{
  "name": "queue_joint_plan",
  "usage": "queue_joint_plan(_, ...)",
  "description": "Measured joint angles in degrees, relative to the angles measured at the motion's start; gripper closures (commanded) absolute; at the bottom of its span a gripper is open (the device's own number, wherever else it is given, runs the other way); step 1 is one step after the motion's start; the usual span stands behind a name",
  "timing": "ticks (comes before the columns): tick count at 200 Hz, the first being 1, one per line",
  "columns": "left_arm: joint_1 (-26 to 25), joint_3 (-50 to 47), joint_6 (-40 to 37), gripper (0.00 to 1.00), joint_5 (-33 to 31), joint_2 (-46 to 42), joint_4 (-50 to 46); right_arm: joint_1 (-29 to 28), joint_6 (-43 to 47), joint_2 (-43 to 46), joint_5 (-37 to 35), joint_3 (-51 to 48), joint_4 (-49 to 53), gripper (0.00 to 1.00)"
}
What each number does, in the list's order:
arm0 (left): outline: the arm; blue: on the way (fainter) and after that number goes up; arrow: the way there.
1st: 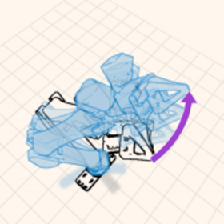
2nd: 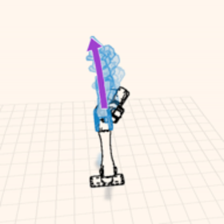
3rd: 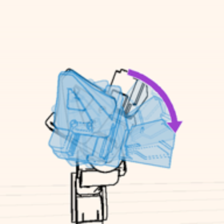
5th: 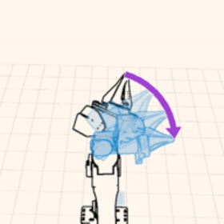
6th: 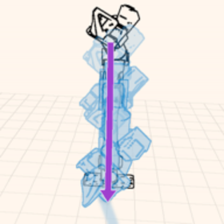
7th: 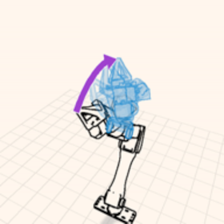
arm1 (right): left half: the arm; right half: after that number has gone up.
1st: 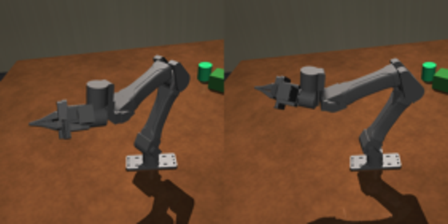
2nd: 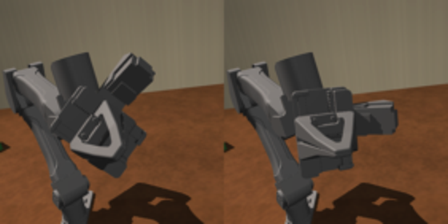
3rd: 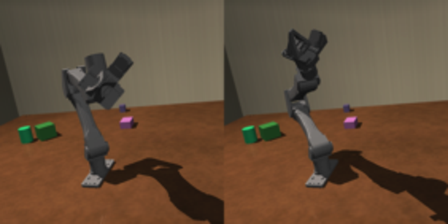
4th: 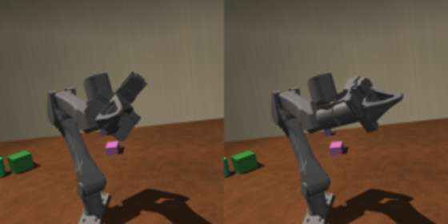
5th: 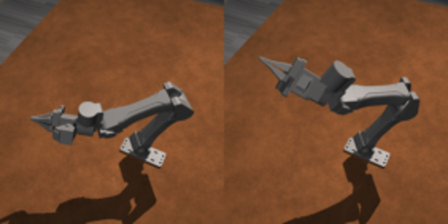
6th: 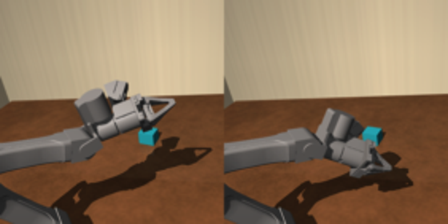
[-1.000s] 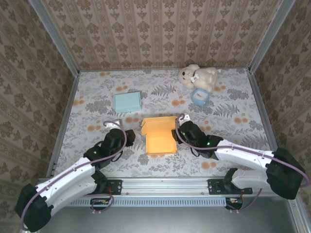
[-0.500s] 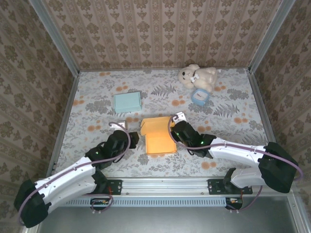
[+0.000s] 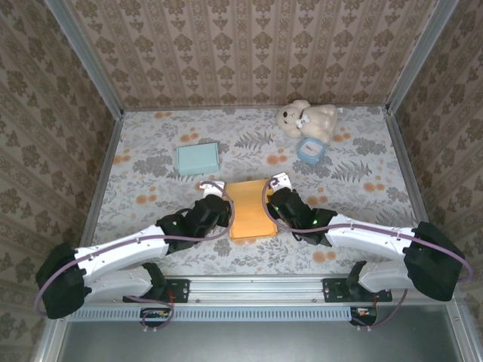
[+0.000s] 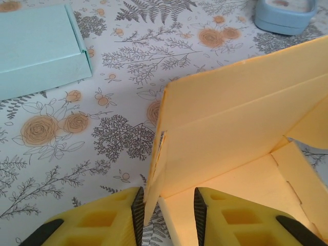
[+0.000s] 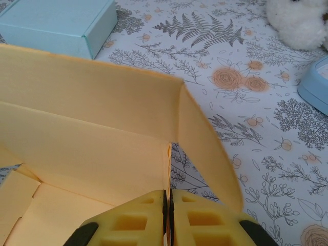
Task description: Fold the paper box
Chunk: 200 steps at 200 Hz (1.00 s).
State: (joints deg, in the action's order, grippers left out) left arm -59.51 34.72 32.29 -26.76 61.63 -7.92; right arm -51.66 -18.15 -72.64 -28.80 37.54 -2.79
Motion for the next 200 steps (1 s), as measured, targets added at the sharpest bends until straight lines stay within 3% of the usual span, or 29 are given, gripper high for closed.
queue_joint_plan(84, -0.5, 1.9, 4.5, 0.73, -2.3, 2.1, -0.2, -1.3, -3.1, 0.1, -0.7, -2.2, -4.3, 0.88)
queue_joint_plan(145, -0.3, 1.7, 4.5, 0.62, -3.3, -1.8, -2.8, -2.1, -2.6, 1.9, -3.8, -3.1, -5.2, 0.88)
queue_joint_plan(200, 4.7, -1.6, 0.9, 0.61, 2.6, -7.1, -1.3, -2.1, -1.3, 3.4, -4.0, -3.0, -4.3, 0.88)
